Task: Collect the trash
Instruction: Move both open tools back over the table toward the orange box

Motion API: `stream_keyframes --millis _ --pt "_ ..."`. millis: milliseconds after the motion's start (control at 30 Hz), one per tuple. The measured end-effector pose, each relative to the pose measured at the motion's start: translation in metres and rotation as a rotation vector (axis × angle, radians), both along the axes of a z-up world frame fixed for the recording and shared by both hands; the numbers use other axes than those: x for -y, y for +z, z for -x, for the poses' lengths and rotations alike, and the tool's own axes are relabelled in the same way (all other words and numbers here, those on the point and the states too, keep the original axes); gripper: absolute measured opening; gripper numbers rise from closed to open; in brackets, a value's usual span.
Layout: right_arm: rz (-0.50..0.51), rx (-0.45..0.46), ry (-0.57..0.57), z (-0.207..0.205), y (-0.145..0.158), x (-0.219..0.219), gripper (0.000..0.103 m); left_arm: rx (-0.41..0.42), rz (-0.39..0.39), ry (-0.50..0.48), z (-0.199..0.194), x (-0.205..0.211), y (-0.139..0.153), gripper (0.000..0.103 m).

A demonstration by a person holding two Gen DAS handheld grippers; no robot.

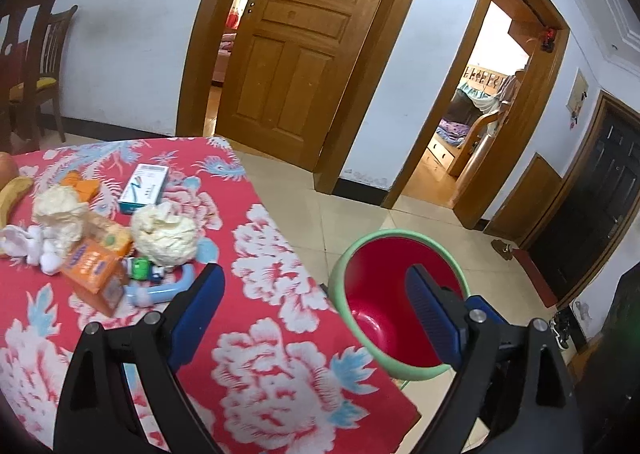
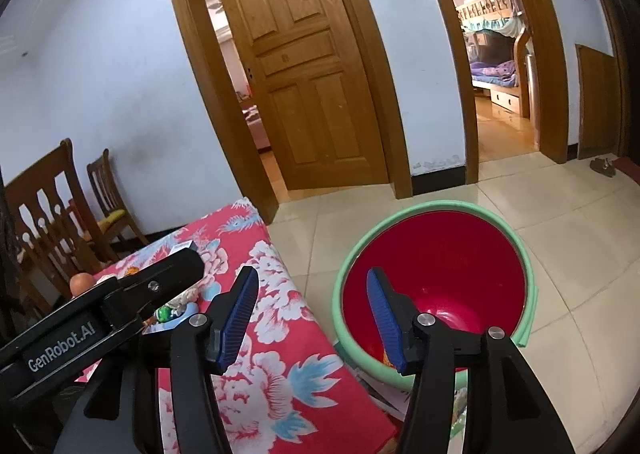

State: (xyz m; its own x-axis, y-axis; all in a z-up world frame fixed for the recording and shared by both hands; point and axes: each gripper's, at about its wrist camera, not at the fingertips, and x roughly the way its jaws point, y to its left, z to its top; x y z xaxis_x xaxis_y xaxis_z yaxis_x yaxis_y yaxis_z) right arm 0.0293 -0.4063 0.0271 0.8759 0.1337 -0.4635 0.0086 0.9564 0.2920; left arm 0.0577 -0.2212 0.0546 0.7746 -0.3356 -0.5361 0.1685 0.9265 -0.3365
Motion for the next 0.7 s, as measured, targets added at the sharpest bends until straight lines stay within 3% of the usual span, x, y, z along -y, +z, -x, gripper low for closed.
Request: stream_keyframes --millis 467,700 --pt "0.029 -0.069 0.021 -0.008 0.000 -0.058 0.058 -0.018 -0.048 0.075 0.007 -0.050 -0.002 0.092" --pt "0.050 -0.097 0.064 -0.016 -0.010 -0.081 0.059 -0.034 -0.144 0.126 0.004 -0.073 -0.012 0.096"
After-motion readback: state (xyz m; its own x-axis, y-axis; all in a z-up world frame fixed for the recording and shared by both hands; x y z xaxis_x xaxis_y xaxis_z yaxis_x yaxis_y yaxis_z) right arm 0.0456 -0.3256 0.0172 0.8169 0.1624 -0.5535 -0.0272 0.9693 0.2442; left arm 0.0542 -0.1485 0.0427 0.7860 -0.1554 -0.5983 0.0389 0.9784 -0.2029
